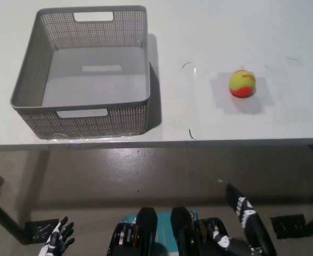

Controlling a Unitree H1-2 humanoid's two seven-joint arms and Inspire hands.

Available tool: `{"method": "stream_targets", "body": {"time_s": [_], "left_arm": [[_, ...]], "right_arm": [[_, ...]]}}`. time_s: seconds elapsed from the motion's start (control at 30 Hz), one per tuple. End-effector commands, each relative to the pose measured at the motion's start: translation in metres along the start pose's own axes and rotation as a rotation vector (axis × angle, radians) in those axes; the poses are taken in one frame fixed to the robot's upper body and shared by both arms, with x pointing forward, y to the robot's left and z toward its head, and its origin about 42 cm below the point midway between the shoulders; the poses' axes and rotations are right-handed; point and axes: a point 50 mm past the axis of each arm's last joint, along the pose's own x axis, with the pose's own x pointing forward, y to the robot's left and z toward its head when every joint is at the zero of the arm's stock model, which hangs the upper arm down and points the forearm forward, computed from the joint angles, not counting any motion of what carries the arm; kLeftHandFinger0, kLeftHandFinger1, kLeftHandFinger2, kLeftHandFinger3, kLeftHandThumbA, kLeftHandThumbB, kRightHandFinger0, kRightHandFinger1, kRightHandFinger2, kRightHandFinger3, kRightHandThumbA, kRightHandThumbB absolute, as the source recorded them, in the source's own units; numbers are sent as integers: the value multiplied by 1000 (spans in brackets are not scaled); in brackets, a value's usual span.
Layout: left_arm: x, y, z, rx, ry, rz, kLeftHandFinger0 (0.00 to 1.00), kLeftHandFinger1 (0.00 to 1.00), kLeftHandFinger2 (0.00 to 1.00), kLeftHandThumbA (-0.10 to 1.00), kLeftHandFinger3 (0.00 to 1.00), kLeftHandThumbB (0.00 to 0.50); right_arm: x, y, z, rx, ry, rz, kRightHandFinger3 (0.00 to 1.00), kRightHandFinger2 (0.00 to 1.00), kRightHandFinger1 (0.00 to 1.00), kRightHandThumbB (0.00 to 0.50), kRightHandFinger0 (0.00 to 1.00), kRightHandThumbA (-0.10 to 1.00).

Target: Use the right hand to pick up a tennis ball and put it into a container on the left side

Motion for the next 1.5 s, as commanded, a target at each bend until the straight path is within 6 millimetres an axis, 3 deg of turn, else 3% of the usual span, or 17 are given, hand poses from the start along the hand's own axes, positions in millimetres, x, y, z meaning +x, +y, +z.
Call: {"method": "stream_targets", "body": {"time_s": [0.0,0.1,0.23,0.33,0.4,0.6,0.67,0.77,0.9,1.03,1.07,1.3,1.47], "left_arm": [[8,-1,20,-2,-111,-78,1000,1000,1000,1000,1000,245],[7,-6,18,0,-121,-88,1000,1000,1000,1000,1000,276],[7,-10,16,11,-124,-99,1000,1000,1000,1000,1000,252],[10,-11,17,20,-122,-107,1000,1000,1000,1000,1000,264],[14,-14,19,23,-120,-121,1000,1000,1000,1000,1000,272],[21,-17,27,36,-130,-158,1000,1000,1000,1000,1000,305],[22,-18,31,35,-140,-162,1000,1000,1000,1000,1000,321],[19,-18,29,30,-134,-160,1000,1000,1000,1000,1000,323],[19,-14,27,36,-133,-162,1000,1000,1000,1000,1000,312],[15,-15,25,25,-127,-164,1000,1000,1000,1000,1000,312],[14,-15,24,14,-126,-161,1000,1000,1000,1000,1000,313],[6,-16,19,16,-115,-141,1000,1000,1000,1000,1000,313],[-2,-14,12,-4,-101,-127,1000,1000,1000,1000,1000,301]], "right_arm": [[0,-15,29,-56,-160,-68,1000,1000,1000,101,1000,793],[0,-20,43,-110,-225,-118,1000,1000,1000,133,1000,787],[4,-28,67,-183,-294,-170,1000,1000,1000,172,1000,834],[12,-34,84,-217,-336,-196,1000,1000,1000,202,1000,839],[23,-40,102,-247,-357,-220,1000,1000,1000,245,1000,851],[49,-50,139,-338,-391,-261,1000,1000,1000,289,1000,860],[68,-57,160,-395,-375,-265,1000,1000,1000,321,1000,836],[81,-63,173,-459,-346,-266,1000,1000,1000,342,1000,837],[120,-71,201,-601,-283,-246,1000,1000,1000,390,1000,928],[157,-73,217,-714,-217,-220,1000,1000,1000,410,1000,928],[178,-74,223,-759,-193,-214,1000,1000,1000,425,1000,908],[254,-75,238,-898,-69,-158,1000,1000,1000,471,1000,969],[291,-71,242,-939,-14,-125,1000,1000,1000,471,1000,966]]}}
